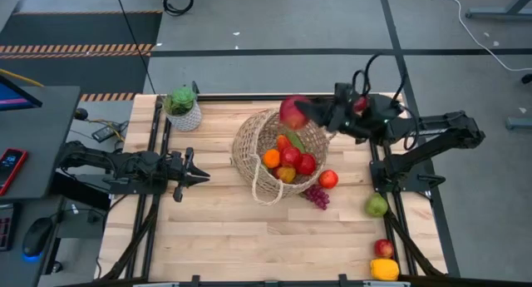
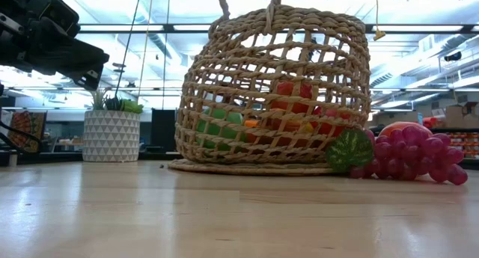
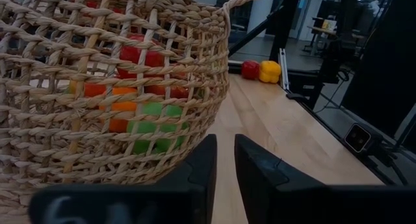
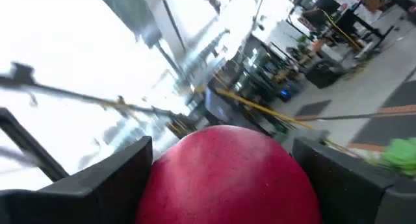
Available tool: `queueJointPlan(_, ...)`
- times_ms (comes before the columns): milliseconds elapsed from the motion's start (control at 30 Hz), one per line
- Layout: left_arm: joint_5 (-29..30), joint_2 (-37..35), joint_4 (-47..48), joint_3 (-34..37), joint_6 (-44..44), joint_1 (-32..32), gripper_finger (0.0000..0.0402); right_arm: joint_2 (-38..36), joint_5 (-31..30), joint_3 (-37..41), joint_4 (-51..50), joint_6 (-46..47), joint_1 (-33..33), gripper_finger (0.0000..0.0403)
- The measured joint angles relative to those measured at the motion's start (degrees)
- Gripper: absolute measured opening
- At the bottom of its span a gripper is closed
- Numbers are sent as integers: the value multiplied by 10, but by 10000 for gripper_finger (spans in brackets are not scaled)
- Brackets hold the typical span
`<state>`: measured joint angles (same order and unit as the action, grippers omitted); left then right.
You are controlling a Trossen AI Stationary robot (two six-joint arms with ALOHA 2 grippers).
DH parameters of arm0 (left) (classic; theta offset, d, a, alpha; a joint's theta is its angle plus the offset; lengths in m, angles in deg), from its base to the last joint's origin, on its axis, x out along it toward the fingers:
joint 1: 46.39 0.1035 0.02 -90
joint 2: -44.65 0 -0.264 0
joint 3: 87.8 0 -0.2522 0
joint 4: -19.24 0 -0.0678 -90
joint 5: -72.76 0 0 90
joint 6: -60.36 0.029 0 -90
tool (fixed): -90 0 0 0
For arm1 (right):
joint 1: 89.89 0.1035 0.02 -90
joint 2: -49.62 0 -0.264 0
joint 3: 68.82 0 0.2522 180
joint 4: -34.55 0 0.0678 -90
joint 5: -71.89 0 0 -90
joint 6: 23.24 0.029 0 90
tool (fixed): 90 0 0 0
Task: Build produce basket
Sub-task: Put the red pomegranate into the woven basket
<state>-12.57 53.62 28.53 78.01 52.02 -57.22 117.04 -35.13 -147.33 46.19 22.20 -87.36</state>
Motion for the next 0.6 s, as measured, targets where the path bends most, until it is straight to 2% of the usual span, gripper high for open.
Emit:
queueJointPlan(167, 0, 0, 0, 0, 0, 0, 56, 0, -3, 0, 55, 64, -18, 365)
queueJointPlan(333, 0, 0, 0, 0, 0, 0, 60, 0, -41, 0, 89, 86, -25, 365)
queueJointPlan(533, 0, 0, 0, 0, 0, 0, 63, 0, -45, 0, 97, 81, -32, 365)
queueJointPlan(600, 0, 0, 0, 0, 0, 0, 61, 0, -45, 0, 97, 52, -35, 365)
